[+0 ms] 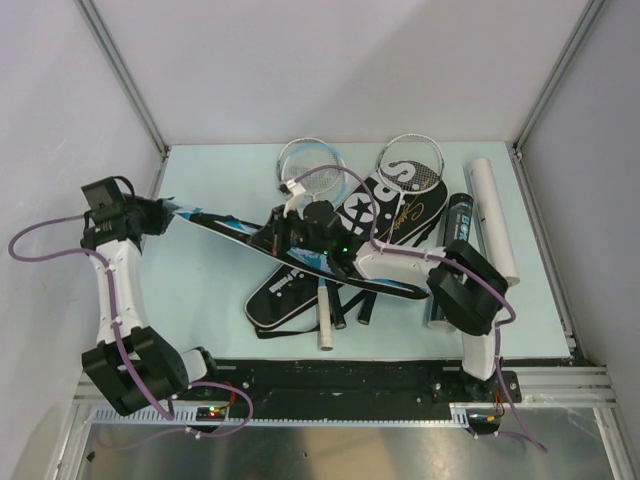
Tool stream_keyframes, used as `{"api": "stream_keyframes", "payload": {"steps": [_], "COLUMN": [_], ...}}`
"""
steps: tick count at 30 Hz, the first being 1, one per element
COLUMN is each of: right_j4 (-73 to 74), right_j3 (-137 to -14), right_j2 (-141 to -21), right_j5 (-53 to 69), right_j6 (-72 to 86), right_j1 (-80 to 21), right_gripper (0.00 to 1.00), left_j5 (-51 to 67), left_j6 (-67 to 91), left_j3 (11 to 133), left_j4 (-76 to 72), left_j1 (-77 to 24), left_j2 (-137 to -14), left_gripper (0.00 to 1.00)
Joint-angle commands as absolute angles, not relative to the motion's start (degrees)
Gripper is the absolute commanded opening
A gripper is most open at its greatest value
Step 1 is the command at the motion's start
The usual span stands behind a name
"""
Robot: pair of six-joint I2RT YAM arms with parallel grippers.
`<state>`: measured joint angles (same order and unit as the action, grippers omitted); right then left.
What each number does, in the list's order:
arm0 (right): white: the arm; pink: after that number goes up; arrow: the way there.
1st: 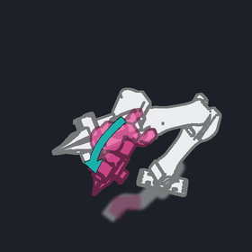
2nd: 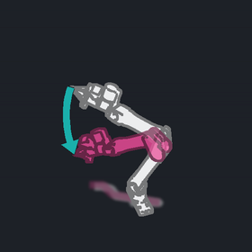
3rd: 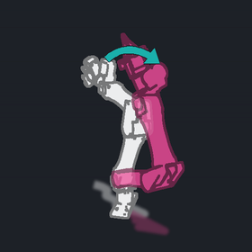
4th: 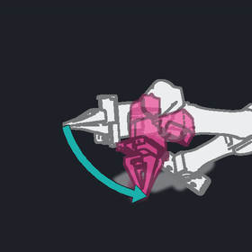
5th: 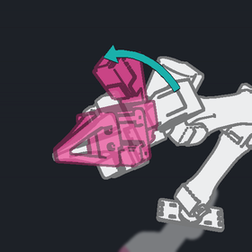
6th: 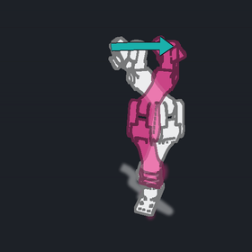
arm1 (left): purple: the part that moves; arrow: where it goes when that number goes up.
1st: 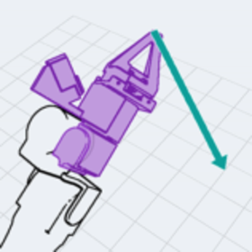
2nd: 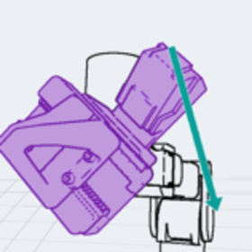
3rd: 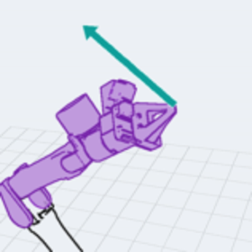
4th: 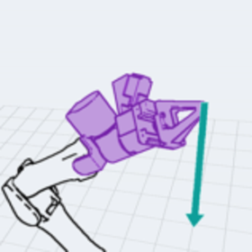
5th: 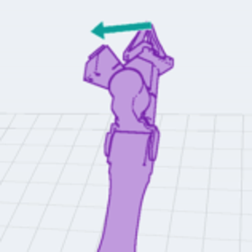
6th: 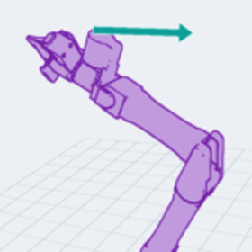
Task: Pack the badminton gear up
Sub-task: Zip the racket bag at the center of the board.
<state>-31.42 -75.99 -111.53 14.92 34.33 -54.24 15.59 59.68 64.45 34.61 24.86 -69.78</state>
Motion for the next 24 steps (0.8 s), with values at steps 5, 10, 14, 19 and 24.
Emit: {"api": "stream_keyframes", "payload": {"steps": [5, 10, 14, 19, 24], "right_j4": [-12.1, -2.1, 6.2, 15.5, 24.3], "right_j3": [-70.7, -67.0, -63.2, -59.4, -54.9], "right_j2": [-98.8, -92.8, -87.0, -79.6, -72.2], "right_j5": [5.1, -0.3, -4.3, -7.9, -11.5], "right_j6": [29.1, 29.2, 29.6, 29.0, 30.4], "right_j1": [-53.4, -52.7, -51.4, -49.0, -43.7], "right_gripper": [0.0, 0.0, 0.0, 0.0, 0.0], "left_j5": [10.8, 10.6, 8.9, 7.0, 6.4], "left_j6": [57.8, 57.3, 55.8, 54.6, 53.9], "left_j3": [68.8, 69.1, 69.5, 69.5, 69.8], "left_j4": [28.0, 28.0, 28.0, 28.0, 28.0], "left_j1": [26.1, 26.1, 26.1, 26.1, 26.1], "left_j2": [-69.7, -70.2, -70.5, -70.6, -71.2], "left_gripper": [0.0, 0.0, 0.0, 0.0, 0.0]}}
